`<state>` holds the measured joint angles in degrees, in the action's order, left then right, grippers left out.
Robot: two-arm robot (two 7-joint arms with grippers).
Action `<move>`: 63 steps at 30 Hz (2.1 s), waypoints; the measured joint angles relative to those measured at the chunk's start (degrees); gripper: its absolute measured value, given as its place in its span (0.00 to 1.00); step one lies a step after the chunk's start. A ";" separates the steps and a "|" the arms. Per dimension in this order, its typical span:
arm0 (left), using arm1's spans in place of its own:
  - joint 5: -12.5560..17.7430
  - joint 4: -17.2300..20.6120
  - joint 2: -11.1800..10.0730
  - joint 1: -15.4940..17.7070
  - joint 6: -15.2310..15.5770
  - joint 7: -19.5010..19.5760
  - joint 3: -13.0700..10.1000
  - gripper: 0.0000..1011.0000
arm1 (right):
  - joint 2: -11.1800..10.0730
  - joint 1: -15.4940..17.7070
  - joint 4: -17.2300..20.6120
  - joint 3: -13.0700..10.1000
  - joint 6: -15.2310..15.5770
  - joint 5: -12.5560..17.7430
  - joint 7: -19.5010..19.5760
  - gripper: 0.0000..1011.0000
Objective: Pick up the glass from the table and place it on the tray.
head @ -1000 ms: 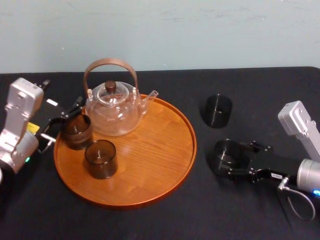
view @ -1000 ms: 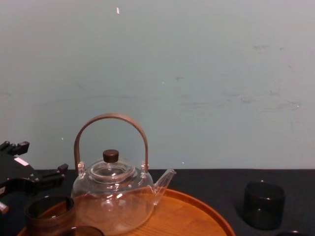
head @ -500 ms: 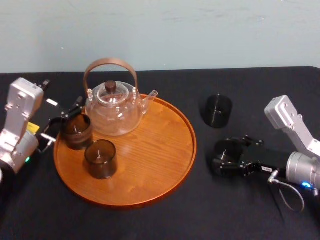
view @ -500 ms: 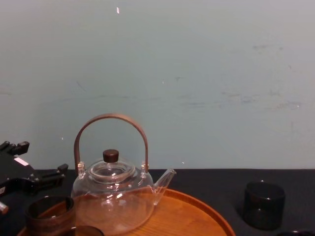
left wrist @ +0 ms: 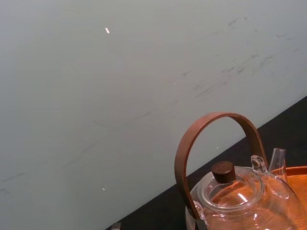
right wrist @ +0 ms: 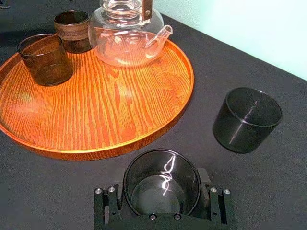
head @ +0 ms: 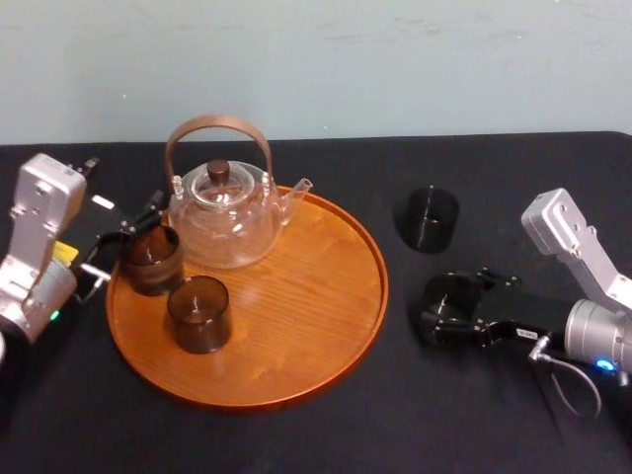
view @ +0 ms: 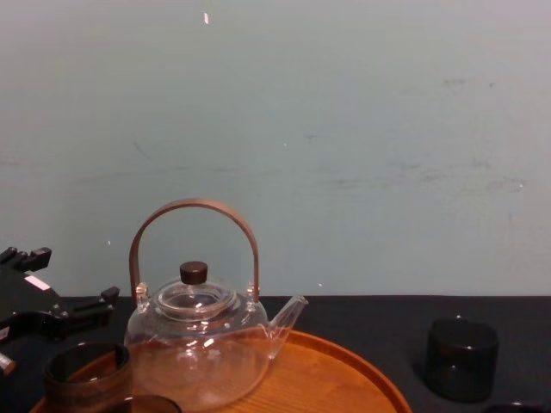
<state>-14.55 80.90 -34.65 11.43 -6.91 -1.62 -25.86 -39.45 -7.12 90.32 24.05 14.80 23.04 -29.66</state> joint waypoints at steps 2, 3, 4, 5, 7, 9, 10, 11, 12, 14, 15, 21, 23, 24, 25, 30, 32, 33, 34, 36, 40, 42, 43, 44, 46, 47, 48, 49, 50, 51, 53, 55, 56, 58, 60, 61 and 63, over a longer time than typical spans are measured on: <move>0.00 0.00 0.00 0.00 0.00 0.00 0.00 0.99 | -0.01 0.02 0.01 -0.02 0.00 0.05 0.00 0.90; 0.00 0.00 0.00 0.00 0.00 0.00 0.00 0.99 | -0.01 0.03 0.01 -0.03 0.02 0.07 0.00 0.89; 0.00 0.00 0.00 0.00 0.00 0.00 0.00 0.99 | -0.02 0.05 0.01 -0.05 0.02 0.10 -0.01 0.90; 0.00 0.00 0.00 0.00 0.00 0.00 0.00 0.99 | -0.03 0.06 0.02 -0.06 0.03 0.12 -0.01 0.90; 0.00 0.00 0.00 0.00 0.00 0.00 0.00 0.99 | -0.03 0.07 0.03 -0.08 0.05 0.15 -0.02 0.89; 0.00 0.00 0.00 0.00 0.00 0.00 0.00 0.99 | -0.05 0.08 0.04 -0.10 0.06 0.17 -0.03 0.89; 0.00 0.00 0.00 0.00 0.00 0.00 0.00 0.99 | -0.05 0.09 0.04 -0.10 0.06 0.17 -0.03 0.90; 0.00 0.00 0.00 0.00 0.00 0.00 0.00 0.99 | -0.05 0.09 0.05 -0.11 0.07 0.18 -0.03 0.90; 0.00 0.00 0.00 0.00 0.00 0.00 0.00 0.99 | -0.05 0.09 0.05 -0.11 0.07 0.19 -0.03 0.89; 0.00 0.00 0.00 0.00 0.00 0.00 0.00 0.99 | -0.07 0.10 0.06 -0.13 0.08 0.21 -0.04 0.89; 0.00 0.00 0.00 0.00 0.00 0.00 0.00 0.99 | -0.07 0.11 0.07 -0.13 0.09 0.22 -0.05 0.90; 0.00 0.00 0.00 0.00 0.00 0.00 0.00 0.99 | -0.07 0.19 0.10 -0.26 -0.09 0.36 -0.13 0.89; 0.00 0.00 0.00 0.00 0.00 0.00 0.00 0.99 | -0.10 0.29 0.15 -0.62 -0.90 0.80 -0.50 0.89; 0.00 0.00 0.00 0.00 0.00 0.00 0.00 0.99 | -0.14 0.30 0.21 -0.73 -1.14 0.93 -0.63 0.90; 0.00 0.00 0.00 0.00 0.00 0.00 0.00 0.99 | -0.17 0.29 0.26 -0.82 -1.33 1.05 -0.75 0.90; 0.00 0.00 0.00 0.00 0.00 0.00 0.00 0.99 | -0.58 -0.30 0.81 -1.36 -2.55 1.75 -1.84 0.89; 0.00 0.00 0.00 0.00 0.00 0.00 0.00 0.99 | -0.70 -0.73 1.16 -1.51 -2.93 1.94 -2.08 0.90; 0.00 0.00 0.00 0.00 0.00 0.00 0.00 0.99 | -0.74 -0.92 1.29 -1.55 -3.07 1.97 -2.20 0.90; 0.00 0.00 0.00 0.00 0.00 0.00 0.00 0.99 | -0.76 -1.14 1.42 -1.56 -3.17 2.01 -2.33 0.89; 0.00 0.00 0.00 0.00 0.00 0.00 0.00 0.99 | -0.77 -1.87 1.74 -1.55 -3.50 2.09 -2.67 0.90; 0.00 0.00 0.00 0.00 0.00 0.00 0.00 0.99 | -0.37 -3.34 1.99 -1.11 -4.01 2.06 -2.99 0.89; 0.00 0.00 0.00 0.00 0.00 0.00 0.00 0.99 | 0.32 -4.39 1.96 -0.61 -4.38 1.95 -3.09 0.90; 0.00 0.00 0.00 0.00 0.00 0.00 0.00 0.99 | 0.61 -4.74 1.89 -0.45 -4.47 1.91 -3.09 0.90; 0.00 0.00 0.00 0.00 0.00 0.00 0.00 0.99 | 1.24 -5.41 1.68 -0.10 -4.66 1.81 -3.04 0.90; 0.00 0.00 0.00 0.00 0.00 0.00 0.00 0.99 | 1.89 -6.08 1.43 0.23 -4.84 1.66 -2.91 0.90; 0.00 0.00 0.00 0.00 0.00 0.00 0.00 0.99 | 2.29 -6.38 1.29 0.41 -4.96 1.61 -2.86 0.90; 0.00 0.00 0.00 0.00 0.00 0.00 0.00 0.99 | 2.98 -6.95 0.97 0.80 -5.17 1.55 -2.78 0.89; 0.00 0.00 0.00 0.00 0.00 0.00 0.00 0.99 | 3.32 -7.22 0.82 0.99 -5.30 1.51 -2.72 0.90; 0.00 0.00 0.00 0.00 0.00 0.00 0.00 0.99 | 3.70 -7.51 0.65 1.19 -5.43 1.50 -2.67 0.90; 0.00 0.00 0.00 0.00 0.00 0.00 0.00 0.99 | 4.52 -8.11 0.28 1.66 -5.69 1.44 -2.53 0.89; 0.00 0.00 0.00 0.00 0.00 0.00 0.00 0.99 | 5.13 -8.54 -0.01 2.06 -5.89 1.34 -2.48 0.90; 0.00 0.00 0.00 0.00 0.00 0.00 0.00 0.99 | 6.08 -9.15 -0.53 2.68 -6.23 1.25 -2.47 0.90; 0.00 0.00 0.00 0.00 0.00 0.00 0.00 0.99 | 6.39 -9.35 -0.70 2.91 -6.32 1.20 -2.47 0.90; 0.00 0.00 0.00 0.00 0.00 0.00 0.00 0.99 | 7.14 -9.85 -1.15 3.52 -6.57 1.18 -2.53 0.90; 0.00 0.00 0.00 0.00 0.00 0.00 0.00 0.99 | 7.69 -10.19 -1.47 3.99 -6.72 1.14 -2.68 0.89; 0.00 0.00 0.00 0.00 0.00 0.00 0.00 0.99 | 8.12 -10.49 -1.76 4.42 -6.87 1.09 -2.82 0.90; 0.00 0.00 0.00 0.00 0.00 0.00 0.00 0.99 | 8.73 -10.94 -2.24 5.21 -7.15 0.85 -3.10 0.90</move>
<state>-14.55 80.90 -34.65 11.43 -6.91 -1.62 -25.86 -30.72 -18.07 88.08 29.26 7.65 23.90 -32.76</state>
